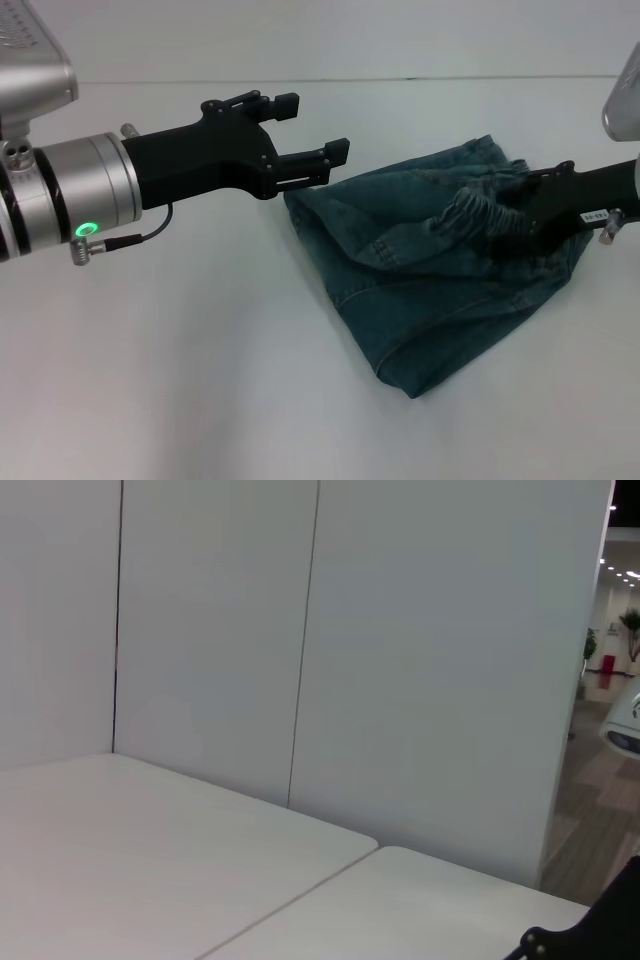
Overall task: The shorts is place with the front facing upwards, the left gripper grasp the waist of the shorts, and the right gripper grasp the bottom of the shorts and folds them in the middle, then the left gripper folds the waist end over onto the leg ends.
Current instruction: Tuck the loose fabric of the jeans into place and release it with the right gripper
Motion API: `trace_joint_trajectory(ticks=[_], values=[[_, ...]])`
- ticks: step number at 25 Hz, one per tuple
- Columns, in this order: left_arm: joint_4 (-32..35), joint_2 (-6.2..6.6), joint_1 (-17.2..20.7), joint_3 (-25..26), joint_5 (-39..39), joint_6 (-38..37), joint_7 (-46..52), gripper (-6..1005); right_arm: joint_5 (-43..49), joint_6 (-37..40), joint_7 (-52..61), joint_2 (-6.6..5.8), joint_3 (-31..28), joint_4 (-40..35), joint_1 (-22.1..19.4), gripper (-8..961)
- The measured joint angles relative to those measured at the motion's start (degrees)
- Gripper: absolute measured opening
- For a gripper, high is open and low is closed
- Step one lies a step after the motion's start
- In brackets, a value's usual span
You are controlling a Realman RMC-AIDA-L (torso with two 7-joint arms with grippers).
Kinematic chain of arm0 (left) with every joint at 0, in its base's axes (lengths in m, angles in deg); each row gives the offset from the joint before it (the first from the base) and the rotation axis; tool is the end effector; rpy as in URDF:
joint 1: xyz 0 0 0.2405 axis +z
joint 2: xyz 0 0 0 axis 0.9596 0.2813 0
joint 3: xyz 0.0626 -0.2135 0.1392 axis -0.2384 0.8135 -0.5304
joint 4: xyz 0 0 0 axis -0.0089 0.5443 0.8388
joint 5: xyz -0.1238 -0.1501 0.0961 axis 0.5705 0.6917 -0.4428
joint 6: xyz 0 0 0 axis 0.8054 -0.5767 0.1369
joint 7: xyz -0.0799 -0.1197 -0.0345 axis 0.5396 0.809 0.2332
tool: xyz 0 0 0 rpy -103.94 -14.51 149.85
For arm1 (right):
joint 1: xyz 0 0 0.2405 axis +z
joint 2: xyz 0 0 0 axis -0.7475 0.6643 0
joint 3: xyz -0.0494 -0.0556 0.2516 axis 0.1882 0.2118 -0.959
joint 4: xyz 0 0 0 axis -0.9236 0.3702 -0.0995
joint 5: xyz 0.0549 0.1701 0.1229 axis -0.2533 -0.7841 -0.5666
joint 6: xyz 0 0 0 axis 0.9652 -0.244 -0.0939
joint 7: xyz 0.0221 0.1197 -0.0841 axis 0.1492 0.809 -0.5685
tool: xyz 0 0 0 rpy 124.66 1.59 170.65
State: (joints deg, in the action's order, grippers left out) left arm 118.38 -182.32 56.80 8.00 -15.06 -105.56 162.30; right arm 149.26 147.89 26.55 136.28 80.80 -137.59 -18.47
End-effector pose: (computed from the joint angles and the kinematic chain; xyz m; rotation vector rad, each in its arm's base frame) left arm -0.1755 0.3523 -0.0123 -2.5306 -0.4811 -0.7817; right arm 0.2386 0.3813 0.0183 -2.6694 0.5578 -0.0847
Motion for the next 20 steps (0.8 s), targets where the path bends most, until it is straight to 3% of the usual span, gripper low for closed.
trace_joint_trajectory(ticks=[5, 17, 20], values=[[-0.1, 0.06, 0.0, 0.0, 0.0, 0.0, -0.2, 841, 0.0, 1.2, 0.0, 0.03, 1.2, -0.2, 0.6, 857], [-0.1, 0.0, 0.1, 0.0, 0.0, -0.4, -0.2, 842, 0.2, 2.2, -1.0, -0.09, 0.9, -0.9, 0.5, 489], [-0.1, 0.0, 0.0, 0.0, 0.0, -0.5, -0.2, 842, 0.2, 0.5, -0.4, -0.11, 0.3, -0.9, 0.0, 343]])
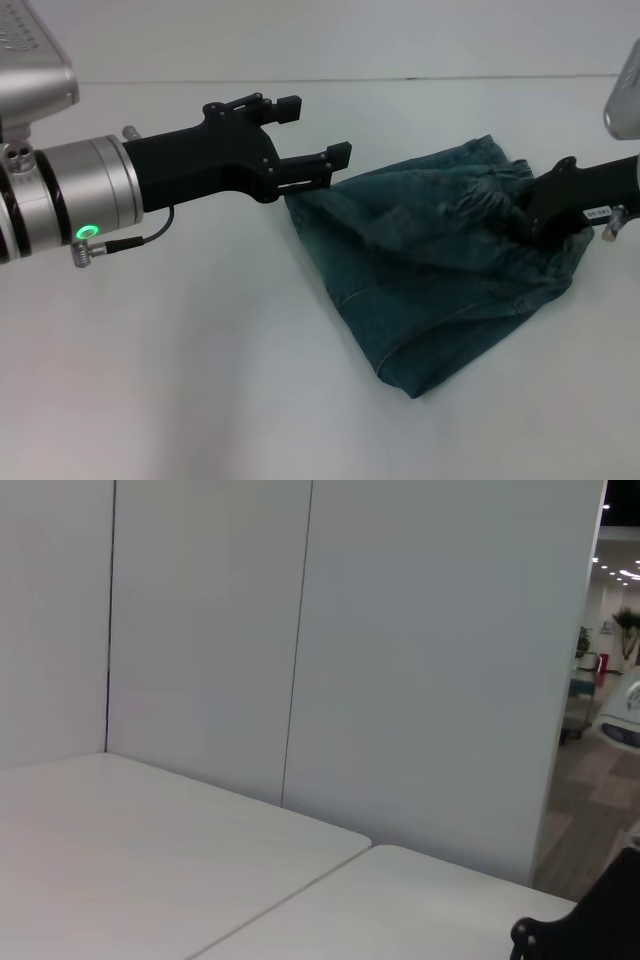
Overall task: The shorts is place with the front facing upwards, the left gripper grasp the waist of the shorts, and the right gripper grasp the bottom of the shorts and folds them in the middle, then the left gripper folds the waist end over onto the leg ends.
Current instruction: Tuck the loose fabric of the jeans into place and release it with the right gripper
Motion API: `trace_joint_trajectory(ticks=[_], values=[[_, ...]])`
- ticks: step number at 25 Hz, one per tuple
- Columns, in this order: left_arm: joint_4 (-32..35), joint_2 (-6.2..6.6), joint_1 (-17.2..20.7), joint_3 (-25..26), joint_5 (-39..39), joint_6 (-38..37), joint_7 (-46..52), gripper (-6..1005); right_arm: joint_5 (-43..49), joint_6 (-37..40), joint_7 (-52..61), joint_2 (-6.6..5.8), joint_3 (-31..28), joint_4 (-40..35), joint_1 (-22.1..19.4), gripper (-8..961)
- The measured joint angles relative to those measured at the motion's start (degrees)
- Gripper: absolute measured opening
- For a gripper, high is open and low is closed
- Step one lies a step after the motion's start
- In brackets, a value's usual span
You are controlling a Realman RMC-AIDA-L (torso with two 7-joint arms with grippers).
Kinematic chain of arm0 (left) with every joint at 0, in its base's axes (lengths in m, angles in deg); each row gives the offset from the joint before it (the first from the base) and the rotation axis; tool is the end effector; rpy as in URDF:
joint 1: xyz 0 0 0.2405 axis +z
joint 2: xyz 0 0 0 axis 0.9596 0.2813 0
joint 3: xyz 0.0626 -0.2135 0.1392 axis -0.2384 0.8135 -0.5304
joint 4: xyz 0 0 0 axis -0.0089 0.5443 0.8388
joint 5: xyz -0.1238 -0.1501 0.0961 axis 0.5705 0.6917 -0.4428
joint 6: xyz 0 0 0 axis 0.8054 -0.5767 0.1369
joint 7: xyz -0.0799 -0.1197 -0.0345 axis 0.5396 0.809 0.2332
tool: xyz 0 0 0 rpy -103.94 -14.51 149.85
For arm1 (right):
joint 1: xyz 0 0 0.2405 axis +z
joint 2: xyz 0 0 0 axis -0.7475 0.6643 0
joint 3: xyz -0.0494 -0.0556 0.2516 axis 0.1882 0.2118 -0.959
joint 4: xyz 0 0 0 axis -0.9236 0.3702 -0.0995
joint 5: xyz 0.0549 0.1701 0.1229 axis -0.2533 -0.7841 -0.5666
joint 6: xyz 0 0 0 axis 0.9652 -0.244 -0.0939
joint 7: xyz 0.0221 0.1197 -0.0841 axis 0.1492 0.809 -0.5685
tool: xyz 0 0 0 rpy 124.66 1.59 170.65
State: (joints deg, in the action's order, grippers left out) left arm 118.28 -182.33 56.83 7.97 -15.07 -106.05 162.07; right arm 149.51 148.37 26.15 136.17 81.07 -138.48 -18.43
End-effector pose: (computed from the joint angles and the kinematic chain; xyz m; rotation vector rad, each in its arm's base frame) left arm -0.1755 0.3510 -0.0132 -2.5397 -0.4765 -0.7823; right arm 0.2360 0.3816 0.0204 -2.6743 0.5280 -0.0972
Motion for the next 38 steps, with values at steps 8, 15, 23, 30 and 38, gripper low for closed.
trace_joint_trajectory(ticks=[8, 15, 23, 30, 38], values=[[0.0, 0.0, -0.1, -0.1, 0.0, -0.4, -0.1, 842, 0.0, -4.5, 3.2, 0.01, -2.9, 0.4, -1.0, 141], [0.1, 0.0, -0.3, -0.4, 0.2, -0.9, -0.1, 842, 0.7, -8.3, 5.5, 0.06, -2.6, 1.1, -1.1, 105], [0.0, -0.07, 0.3, 0.0, 0.3, -1.1, -0.6, 841, 1.5, -12.1, 6.5, 0.17, -1.9, 4.0, 0.1, 106], [0.0, -0.09, 0.7, 0.1, 0.4, -1.4, -0.7, 841, 1.9, -18.8, 8.9, 0.18, 1.0, 6.4, 0.6, 106], [0.0, -0.09, 1.0, 0.3, 0.4, -1.6, -0.7, 841, 3.0, -21.0, 10.8, 0.13, 1.5, 6.6, 0.4, 121]])
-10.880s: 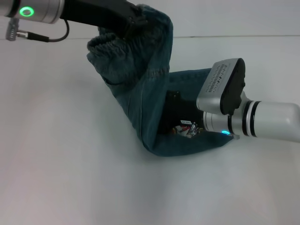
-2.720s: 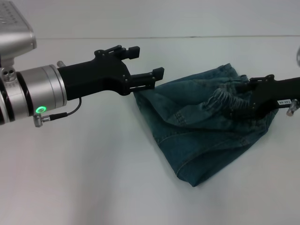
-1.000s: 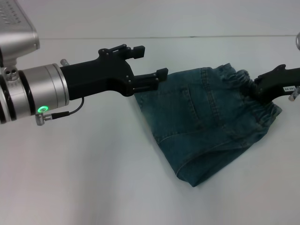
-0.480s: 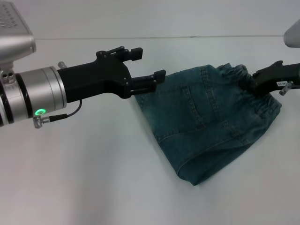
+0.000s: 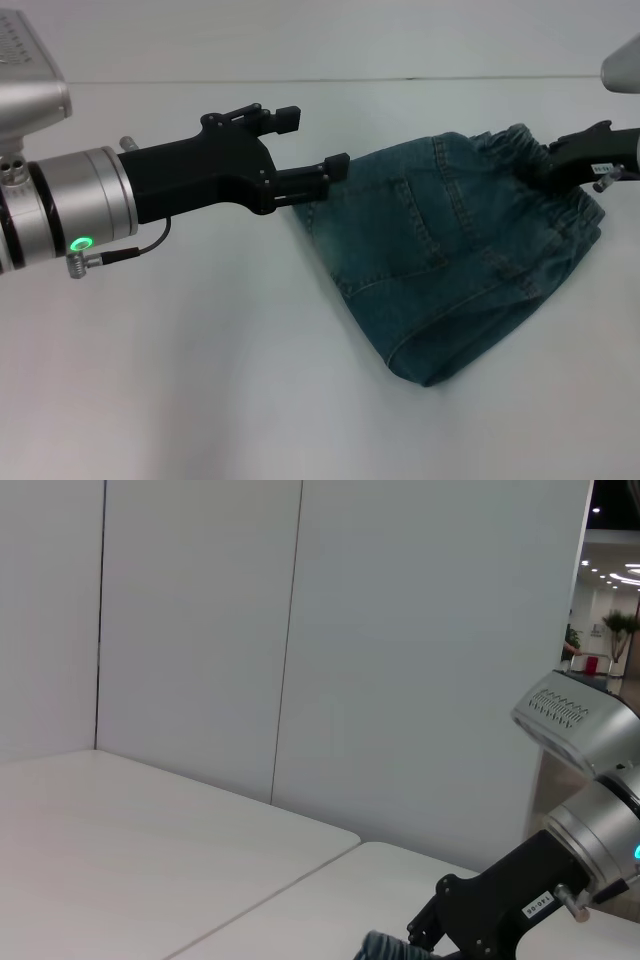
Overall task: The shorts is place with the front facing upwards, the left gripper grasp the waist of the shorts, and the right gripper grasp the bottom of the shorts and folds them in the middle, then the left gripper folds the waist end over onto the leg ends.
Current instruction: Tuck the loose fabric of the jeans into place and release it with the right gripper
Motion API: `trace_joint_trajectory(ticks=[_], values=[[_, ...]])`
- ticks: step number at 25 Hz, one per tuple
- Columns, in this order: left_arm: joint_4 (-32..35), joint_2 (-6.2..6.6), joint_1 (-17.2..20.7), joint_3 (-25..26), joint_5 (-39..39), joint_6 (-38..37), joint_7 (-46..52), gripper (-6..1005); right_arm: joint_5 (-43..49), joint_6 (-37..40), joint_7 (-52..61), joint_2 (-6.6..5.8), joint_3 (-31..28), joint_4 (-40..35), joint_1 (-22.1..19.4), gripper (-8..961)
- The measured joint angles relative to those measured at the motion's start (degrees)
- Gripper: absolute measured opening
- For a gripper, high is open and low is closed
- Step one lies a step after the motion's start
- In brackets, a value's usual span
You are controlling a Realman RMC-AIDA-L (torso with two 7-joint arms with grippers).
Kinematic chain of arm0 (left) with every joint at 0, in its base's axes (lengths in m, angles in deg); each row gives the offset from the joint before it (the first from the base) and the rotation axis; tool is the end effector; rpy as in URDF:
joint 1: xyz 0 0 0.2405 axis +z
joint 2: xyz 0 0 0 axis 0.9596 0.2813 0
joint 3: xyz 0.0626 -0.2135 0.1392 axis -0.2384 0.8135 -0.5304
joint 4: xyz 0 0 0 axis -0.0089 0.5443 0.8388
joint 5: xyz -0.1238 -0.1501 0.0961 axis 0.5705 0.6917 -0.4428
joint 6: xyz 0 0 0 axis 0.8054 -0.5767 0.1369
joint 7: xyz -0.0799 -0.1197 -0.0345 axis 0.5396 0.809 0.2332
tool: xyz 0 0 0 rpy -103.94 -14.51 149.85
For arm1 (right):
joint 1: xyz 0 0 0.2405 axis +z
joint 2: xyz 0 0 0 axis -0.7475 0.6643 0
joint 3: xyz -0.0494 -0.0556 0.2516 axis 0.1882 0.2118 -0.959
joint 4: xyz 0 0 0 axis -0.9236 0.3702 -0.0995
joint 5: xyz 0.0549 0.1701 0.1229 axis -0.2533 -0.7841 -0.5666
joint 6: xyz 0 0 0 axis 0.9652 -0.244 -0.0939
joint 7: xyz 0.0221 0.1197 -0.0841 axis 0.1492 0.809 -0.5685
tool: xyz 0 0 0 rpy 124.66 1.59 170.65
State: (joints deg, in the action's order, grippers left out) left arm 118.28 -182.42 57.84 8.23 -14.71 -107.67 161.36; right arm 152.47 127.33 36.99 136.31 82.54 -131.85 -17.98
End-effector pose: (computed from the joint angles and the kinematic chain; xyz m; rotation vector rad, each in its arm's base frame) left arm -0.1796 0.3447 -0.0135 -2.5525 -0.4787 -0.7916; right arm 0.2622 0.4167 0.0216 -2.3344 0.7319 -0.0558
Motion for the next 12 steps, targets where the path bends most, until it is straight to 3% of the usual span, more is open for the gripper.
trace_joint_trajectory(ticks=[2, 12], values=[[0.0, 0.0, 0.0, 0.0, 0.0, 0.0, -0.1, 841, 0.0, 0.7, 0.0, -0.05, -0.2, -0.1, -0.1, 126], [0.0, 0.0, -0.1, 0.4, -0.2, 0.0, -0.3, 841, 0.1, 3.7, 1.7, -0.06, -0.7, -5.2, -1.7, 563]])
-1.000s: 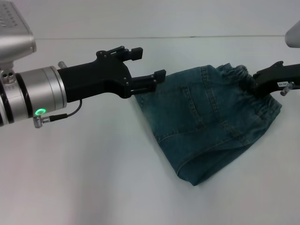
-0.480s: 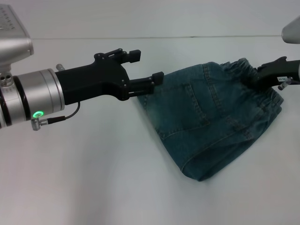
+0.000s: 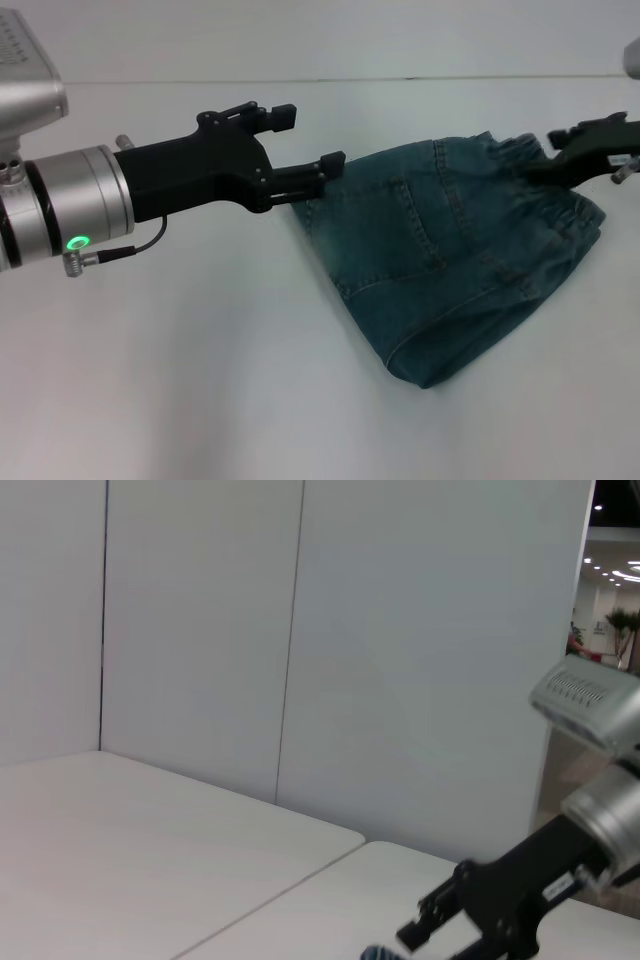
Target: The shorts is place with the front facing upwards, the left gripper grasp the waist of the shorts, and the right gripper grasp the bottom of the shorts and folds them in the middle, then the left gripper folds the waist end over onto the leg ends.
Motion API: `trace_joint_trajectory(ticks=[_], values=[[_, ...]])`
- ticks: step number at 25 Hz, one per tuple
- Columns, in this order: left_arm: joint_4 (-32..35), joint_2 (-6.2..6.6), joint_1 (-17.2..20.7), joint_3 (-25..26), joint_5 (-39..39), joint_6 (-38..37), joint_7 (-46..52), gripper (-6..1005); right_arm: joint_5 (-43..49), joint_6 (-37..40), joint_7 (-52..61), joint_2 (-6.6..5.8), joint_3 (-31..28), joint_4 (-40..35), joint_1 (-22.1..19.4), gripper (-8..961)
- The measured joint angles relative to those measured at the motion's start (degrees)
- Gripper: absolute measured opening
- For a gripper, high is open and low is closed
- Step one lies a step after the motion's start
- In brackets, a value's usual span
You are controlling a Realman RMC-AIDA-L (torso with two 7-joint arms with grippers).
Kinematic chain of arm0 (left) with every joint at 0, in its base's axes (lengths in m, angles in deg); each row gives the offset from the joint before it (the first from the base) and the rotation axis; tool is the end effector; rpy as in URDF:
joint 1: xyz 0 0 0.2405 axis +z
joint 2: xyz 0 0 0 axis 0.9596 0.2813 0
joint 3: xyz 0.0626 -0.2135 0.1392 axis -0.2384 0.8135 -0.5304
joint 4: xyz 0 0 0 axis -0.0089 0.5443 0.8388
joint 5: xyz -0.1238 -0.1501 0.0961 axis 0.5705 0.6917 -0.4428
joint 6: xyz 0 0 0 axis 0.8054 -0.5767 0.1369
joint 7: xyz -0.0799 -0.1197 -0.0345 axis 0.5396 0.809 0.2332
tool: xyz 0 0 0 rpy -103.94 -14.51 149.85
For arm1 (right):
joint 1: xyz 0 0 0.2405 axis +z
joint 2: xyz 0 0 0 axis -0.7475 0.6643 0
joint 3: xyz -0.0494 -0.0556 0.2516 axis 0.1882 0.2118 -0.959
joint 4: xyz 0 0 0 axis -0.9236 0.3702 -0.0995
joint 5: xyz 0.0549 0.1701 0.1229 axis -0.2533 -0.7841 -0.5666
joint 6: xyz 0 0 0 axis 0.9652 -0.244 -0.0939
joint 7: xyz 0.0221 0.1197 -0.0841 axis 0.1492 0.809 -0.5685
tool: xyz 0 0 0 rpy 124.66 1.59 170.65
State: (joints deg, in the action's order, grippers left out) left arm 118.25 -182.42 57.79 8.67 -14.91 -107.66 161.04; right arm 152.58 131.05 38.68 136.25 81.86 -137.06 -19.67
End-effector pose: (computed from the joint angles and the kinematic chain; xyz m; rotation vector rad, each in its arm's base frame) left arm -0.1809 0.3455 -0.0121 -2.5465 -0.4732 -0.7862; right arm 0.2565 0.4108 0.0364 -2.3287 0.7362 -0.0383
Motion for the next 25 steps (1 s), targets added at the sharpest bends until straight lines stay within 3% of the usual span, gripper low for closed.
trace_joint_trajectory(ticks=[8, 16, 21, 25], values=[[-0.9, 0.1, 0.1, 1.4, 0.1, -0.9, -0.7, 841, -0.3, 6.5, 1.3, 0.11, -2.3, -5.9, -0.9, 667], [-3.9, 0.14, 0.3, 7.0, 0.3, -4.2, -3.2, 842, -6.6, 7.7, -1.7, 0.41, 4.4, -4.6, -1.9, 676], [-6.9, 0.29, 1.4, 11.0, 2.6, -6.7, -6.9, 842, -15.0, 6.7, -10.8, 0.35, 4.5, -0.6, -4.6, 674], [-8.9, 0.36, 2.0, 14.4, 3.3, -8.4, -8.7, 842, -22.8, 4.1, -20.5, 0.32, 4.0, 2.5, -9.1, 667]])
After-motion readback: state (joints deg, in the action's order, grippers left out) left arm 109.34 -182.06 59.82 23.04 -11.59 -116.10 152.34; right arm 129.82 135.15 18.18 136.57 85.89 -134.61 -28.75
